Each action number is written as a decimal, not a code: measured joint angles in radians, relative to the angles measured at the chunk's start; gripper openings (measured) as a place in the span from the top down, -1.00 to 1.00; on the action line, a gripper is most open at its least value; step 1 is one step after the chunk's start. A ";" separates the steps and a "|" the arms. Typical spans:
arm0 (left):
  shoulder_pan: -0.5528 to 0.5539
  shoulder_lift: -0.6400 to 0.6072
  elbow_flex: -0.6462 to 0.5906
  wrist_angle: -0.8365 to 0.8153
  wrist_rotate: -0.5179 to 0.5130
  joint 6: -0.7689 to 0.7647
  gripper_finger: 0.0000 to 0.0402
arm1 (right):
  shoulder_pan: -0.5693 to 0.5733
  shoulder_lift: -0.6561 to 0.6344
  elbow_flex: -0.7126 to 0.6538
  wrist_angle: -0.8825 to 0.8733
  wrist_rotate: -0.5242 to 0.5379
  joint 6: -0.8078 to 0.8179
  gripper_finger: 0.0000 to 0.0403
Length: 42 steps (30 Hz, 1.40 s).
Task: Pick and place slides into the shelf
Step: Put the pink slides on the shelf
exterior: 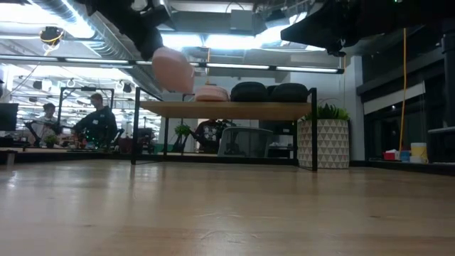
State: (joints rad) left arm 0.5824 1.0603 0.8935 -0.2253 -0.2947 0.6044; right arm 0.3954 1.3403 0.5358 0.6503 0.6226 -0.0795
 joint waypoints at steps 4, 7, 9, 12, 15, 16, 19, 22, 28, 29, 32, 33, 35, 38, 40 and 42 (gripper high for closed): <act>0.001 0.000 -0.007 0.002 -0.002 0.000 0.99 | 0.000 0.000 0.000 0.001 0.000 0.000 0.95; 0.001 0.000 -0.008 0.002 0.001 0.000 0.99 | 0.000 0.000 0.000 0.001 0.000 -0.001 0.95; 0.001 0.000 -0.008 0.002 0.021 0.000 0.99 | 0.000 0.000 0.000 0.002 0.000 -0.001 0.95; 0.001 0.011 -0.008 0.006 0.048 0.000 0.99 | 0.000 0.000 0.000 0.002 0.000 -0.001 0.95; 0.001 0.038 -0.008 0.005 0.043 0.002 0.99 | 0.000 0.000 0.000 0.003 0.000 -0.001 0.95; 0.001 0.049 -0.008 0.004 0.042 0.007 0.99 | 0.000 0.000 0.000 0.003 0.000 -0.001 0.95; 0.001 0.081 -0.008 0.013 0.002 0.022 0.99 | 0.000 0.000 0.000 0.003 0.000 -0.002 0.95; 0.001 0.116 -0.008 0.036 -0.025 0.036 0.99 | 0.000 0.000 0.000 0.003 0.000 -0.002 0.95; 0.001 0.163 -0.008 0.083 -0.029 0.060 0.99 | 0.000 0.000 0.000 0.002 0.000 -0.003 0.95; 0.001 0.165 -0.008 0.082 -0.029 0.061 0.99 | 0.000 0.000 0.000 0.002 0.000 -0.003 0.95; 0.005 0.165 -0.008 0.085 -0.028 0.061 0.99 | 0.000 0.000 0.000 0.001 0.000 -0.004 0.95; 0.005 0.166 -0.008 0.083 -0.028 0.060 0.99 | 0.000 0.000 0.000 0.001 0.000 -0.004 0.95; 0.005 0.166 -0.008 0.080 -0.029 0.060 0.97 | 0.000 0.000 0.000 -0.003 0.000 -0.003 0.95; 0.005 0.166 -0.008 0.077 -0.028 0.060 0.92 | 0.000 0.000 0.000 -0.006 0.000 -0.003 0.95; 0.005 0.166 -0.008 0.076 -0.029 0.060 0.88 | 0.000 0.000 0.000 -0.006 0.000 -0.003 0.95; 0.005 0.167 -0.008 0.072 -0.029 0.055 0.84 | 0.000 0.000 0.000 -0.006 0.000 -0.002 0.95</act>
State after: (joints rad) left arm 0.5873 1.2270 0.8852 -0.1530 -0.3233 0.6598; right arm 0.3954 1.3399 0.5358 0.6441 0.6228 -0.0811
